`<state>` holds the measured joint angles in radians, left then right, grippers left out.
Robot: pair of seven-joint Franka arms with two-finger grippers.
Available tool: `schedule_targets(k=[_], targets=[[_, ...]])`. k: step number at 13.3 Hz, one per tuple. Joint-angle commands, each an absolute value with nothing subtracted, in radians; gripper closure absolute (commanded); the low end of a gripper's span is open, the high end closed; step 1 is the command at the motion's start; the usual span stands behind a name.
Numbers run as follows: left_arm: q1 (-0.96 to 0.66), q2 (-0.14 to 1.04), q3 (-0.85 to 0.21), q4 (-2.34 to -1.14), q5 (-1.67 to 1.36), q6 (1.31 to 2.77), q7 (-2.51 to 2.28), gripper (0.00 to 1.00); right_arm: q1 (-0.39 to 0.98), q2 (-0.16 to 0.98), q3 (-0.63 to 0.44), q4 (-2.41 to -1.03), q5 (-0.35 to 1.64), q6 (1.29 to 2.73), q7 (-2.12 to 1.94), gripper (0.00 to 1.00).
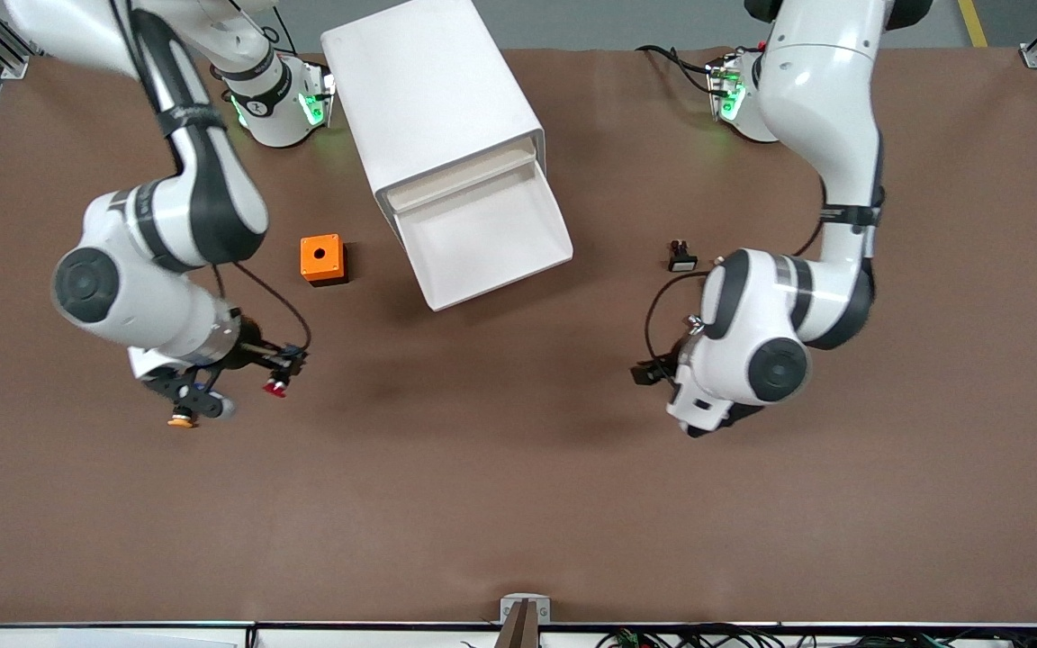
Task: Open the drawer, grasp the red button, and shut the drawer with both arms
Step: 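Carry the red button toward the yellow button while the left gripper returns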
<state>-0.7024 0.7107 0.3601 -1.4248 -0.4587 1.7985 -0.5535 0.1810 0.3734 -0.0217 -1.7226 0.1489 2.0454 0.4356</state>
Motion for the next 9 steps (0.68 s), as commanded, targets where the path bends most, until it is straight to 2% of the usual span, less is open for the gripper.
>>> schedule_targets(k=[1, 4, 9], targets=[[-0.785, 0.675, 0.367, -1.476, -0.442, 1.822, -0.598, 0.0, 0.083, 0.438, 0.002, -1.712, 0.132, 2.115, 0.222, 1.0], [-0.917, 0.692, 0.368, -1.47, -0.446, 1.824, -0.737, 0.0, 0.022, 0.523, 0.002, -1.713, 0.132, 2.222, 0.071, 1.0], [-1.057, 0.684, 0.344, -1.46, -0.456, 1.825, -0.925, 0.0, -0.014, 0.587, 0.002, -1.721, 0.132, 2.232, 0.006, 0.99]])
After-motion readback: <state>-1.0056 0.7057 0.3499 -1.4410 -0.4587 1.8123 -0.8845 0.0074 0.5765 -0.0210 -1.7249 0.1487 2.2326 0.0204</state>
